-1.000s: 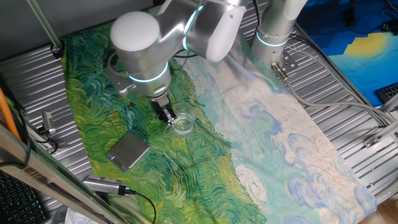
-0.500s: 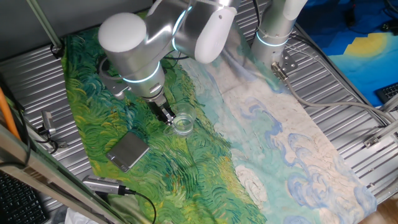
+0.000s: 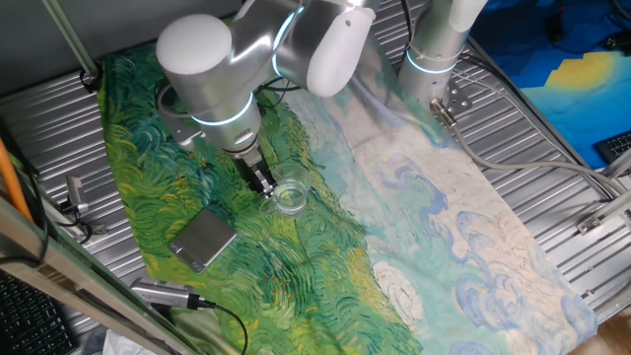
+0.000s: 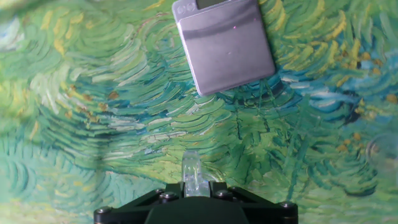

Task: Pour the water from one cup into another empty cup

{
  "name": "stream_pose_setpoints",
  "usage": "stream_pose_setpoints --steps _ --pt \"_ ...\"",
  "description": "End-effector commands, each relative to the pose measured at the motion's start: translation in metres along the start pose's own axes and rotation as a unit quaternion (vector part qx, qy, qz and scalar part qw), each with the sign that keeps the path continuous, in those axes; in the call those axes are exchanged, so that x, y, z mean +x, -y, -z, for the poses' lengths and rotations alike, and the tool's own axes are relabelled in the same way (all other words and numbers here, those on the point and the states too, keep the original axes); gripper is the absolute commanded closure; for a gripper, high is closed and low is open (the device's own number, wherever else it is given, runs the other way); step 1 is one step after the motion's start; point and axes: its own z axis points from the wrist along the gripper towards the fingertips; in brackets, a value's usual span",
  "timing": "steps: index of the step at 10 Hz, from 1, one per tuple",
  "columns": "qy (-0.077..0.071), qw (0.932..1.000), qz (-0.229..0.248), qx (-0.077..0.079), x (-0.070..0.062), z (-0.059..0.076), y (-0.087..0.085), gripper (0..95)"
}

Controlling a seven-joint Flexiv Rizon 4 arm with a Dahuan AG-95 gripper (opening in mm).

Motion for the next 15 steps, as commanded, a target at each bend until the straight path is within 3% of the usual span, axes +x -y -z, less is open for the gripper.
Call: stream_pose_setpoints --steps 1,5,6,8,15 --pt "0.002 0.9994 -0.032 -0.010 0.001 -0.002 -0.006 76.0" --pt "0.009 0.9997 -0.024 -0.008 0.002 -0.005 -0.008 76.0" --pt "0.016 0.9998 -0.013 -0.004 0.003 -0.006 -0.006 57.0" --pt "0.021 0.9998 0.000 0.005 0.003 -0.008 -0.005 57.0" --pt "0.023 0.9997 0.007 0.010 0.001 -0.018 -0.004 57.0"
